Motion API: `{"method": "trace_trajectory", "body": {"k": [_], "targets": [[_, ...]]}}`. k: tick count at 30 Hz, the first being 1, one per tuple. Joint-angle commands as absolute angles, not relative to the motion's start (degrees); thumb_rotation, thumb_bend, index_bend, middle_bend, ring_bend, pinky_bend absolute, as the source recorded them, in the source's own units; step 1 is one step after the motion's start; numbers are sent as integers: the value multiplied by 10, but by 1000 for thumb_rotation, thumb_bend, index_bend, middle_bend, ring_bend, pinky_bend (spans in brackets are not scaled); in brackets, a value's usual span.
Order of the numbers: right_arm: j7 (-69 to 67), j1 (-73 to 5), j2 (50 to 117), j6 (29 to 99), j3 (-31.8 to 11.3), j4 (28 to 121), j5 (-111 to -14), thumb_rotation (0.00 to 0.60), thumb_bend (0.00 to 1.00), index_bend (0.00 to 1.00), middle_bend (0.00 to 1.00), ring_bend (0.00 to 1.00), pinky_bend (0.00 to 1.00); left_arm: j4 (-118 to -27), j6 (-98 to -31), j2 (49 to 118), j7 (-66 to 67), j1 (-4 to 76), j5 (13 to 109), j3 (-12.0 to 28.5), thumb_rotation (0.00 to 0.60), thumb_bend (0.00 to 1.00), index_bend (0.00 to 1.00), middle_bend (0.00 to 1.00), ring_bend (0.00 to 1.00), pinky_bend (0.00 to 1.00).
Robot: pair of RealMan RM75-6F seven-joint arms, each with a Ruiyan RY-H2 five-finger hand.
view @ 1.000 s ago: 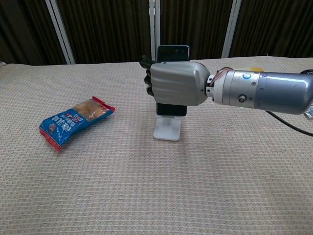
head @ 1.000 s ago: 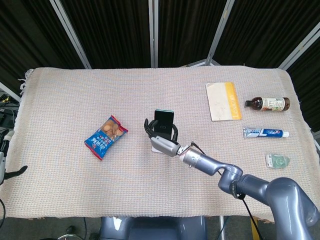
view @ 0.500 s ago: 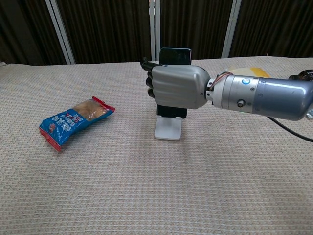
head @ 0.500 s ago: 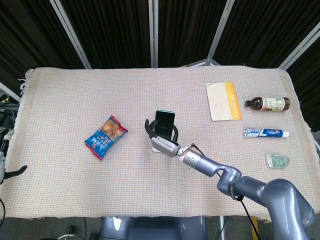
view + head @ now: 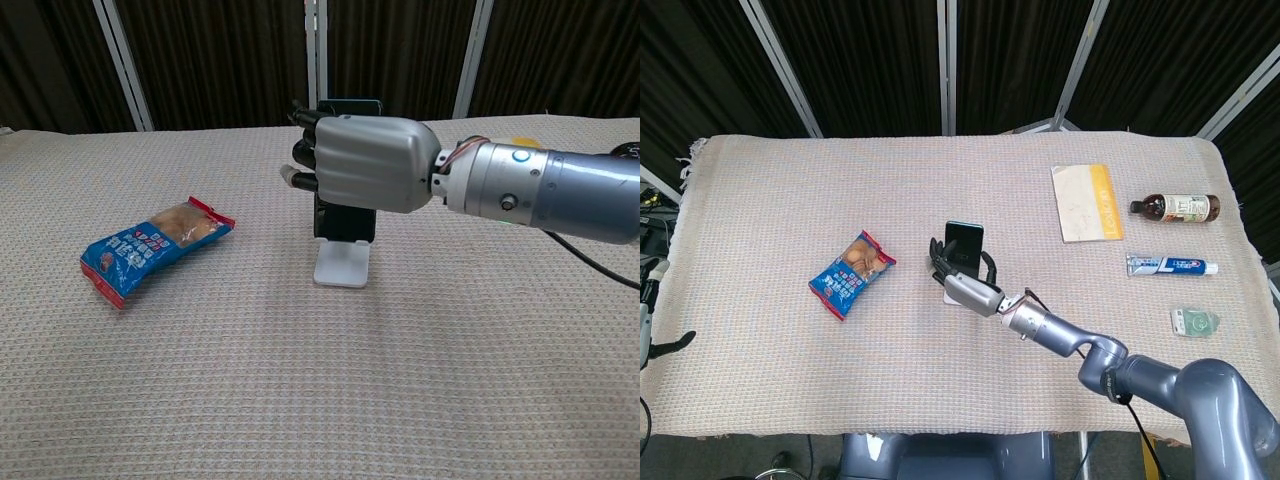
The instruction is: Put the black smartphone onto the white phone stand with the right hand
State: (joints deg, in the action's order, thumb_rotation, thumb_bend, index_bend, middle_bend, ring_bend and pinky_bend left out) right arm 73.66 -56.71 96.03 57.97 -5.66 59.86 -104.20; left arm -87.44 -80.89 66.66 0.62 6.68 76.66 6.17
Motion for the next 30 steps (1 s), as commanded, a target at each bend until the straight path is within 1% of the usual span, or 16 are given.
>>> {"method": "trace_trajectory", "body": {"k": [1,6,7,8,10,12,14,15,17,19,23,30], "targets": [[732,-553,937,605,-59,629,-1043,600,151,150,258,375,185,-876,-811,665,4,66,770,61,600,0,0,0,0,0],[714,-519,888,663,-65,693,-1039,600,151,149,260,375,182,-879,-816,663,-2,64,779,58,600,0,0,0,0,0],[705,-506,873,683,-67,712,-1036,600,151,149,260,375,178,-880,-818,662,-4,64,782,57,600,0,0,0,0,0],[694,-490,856,706,-68,735,-1033,600,150,149,257,374,164,-882,-820,661,-6,63,786,56,600,0,0,0,0,0],[675,-462,832,741,-70,769,-1024,600,146,146,237,340,129,-884,-824,660,-8,62,792,54,600,0,0,0,0,0],[646,-427,808,783,-72,807,-1007,600,136,126,184,242,67,-886,-830,660,-9,61,801,52,600,0,0,0,0,0],[610,-389,783,825,-67,842,-995,600,108,76,101,117,12,-886,-837,660,-10,59,811,49,600,0,0,0,0,0],[591,-368,771,845,-65,859,-984,600,83,48,57,65,1,-887,-841,661,-11,59,816,48,600,0,0,0,0,0],[555,-330,751,878,-58,893,-966,600,31,16,12,13,0,-887,-847,662,-12,57,826,44,600,0,0,0,0,0],[515,-287,731,912,-48,930,-943,600,2,2,0,1,0,-886,-852,663,-13,56,835,41,600,0,0,0,0,0],[431,-220,716,956,-28,982,-908,600,0,0,0,0,0,-884,-864,666,-13,54,850,38,600,0,0,0,0,0],[338,-157,701,965,10,1017,-876,600,0,0,0,0,0,-878,-883,671,-15,49,869,34,600,0,0,0,0,0]]}}
